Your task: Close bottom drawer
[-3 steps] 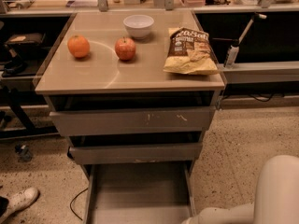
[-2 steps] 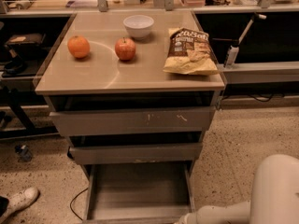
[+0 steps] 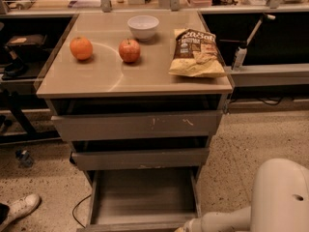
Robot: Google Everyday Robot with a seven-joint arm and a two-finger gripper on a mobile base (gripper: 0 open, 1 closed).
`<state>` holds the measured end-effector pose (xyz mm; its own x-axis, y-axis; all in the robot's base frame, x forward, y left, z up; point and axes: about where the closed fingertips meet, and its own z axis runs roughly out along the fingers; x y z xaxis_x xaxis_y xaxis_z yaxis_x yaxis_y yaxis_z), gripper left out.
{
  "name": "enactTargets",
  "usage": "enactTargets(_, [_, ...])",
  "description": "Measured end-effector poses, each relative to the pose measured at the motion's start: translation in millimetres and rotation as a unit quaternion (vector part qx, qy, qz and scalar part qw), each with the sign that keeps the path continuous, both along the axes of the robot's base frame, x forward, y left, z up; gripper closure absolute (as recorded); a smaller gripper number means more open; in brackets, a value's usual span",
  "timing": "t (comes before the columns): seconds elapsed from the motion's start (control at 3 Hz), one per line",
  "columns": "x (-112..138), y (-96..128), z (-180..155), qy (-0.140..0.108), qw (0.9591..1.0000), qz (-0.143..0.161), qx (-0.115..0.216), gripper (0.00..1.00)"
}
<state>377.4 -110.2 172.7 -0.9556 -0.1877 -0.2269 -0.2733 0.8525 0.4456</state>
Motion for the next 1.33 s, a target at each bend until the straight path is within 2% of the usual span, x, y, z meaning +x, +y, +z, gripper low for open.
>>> enactTargets(0.33, [8.5, -2.5, 1.3, -0.006, 1.0000, -0.004, -0.002, 1.00])
enactTargets(0.67, [39.9, -5.6, 4.2, -0.023, 0.9997, -0.012, -0.005, 1.00])
enactTargets(1.0, [40.1, -5.6, 4.2, -0.023, 0.9996, -0.012, -0.005, 1.00])
enactTargets(1.33, [55.0, -5.9, 6.4, -0.031, 0.9990, -0.033, -0.001, 1.00])
